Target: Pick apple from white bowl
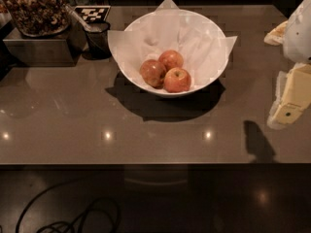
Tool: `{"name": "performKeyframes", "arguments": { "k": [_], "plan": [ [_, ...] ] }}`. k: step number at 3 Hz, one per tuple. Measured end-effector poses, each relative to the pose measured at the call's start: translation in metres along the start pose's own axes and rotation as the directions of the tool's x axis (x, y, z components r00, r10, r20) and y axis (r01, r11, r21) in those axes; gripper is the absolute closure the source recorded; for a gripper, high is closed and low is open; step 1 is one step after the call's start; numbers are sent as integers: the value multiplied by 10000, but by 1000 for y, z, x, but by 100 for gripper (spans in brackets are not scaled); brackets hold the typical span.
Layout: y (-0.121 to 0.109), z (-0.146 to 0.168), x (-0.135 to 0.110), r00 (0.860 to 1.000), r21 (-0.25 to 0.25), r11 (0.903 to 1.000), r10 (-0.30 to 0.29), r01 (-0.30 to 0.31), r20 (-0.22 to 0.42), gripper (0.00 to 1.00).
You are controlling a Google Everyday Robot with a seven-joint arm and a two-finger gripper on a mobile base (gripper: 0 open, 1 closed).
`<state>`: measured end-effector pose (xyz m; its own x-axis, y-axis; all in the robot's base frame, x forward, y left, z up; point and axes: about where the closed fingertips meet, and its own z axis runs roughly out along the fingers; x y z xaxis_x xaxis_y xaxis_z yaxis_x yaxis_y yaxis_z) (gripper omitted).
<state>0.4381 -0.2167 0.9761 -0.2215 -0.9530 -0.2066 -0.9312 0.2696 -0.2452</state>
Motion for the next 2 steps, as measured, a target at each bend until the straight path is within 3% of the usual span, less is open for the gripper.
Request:
{"name": "performKeyframes", "arguments": {
  "k": [1,2],
  "plan": [
    [0,0,0,10000,1,10000,4,-4,3,0],
    [-7,-1,-2,9988,45,9992,406,-407,265,0]
  ]
}}
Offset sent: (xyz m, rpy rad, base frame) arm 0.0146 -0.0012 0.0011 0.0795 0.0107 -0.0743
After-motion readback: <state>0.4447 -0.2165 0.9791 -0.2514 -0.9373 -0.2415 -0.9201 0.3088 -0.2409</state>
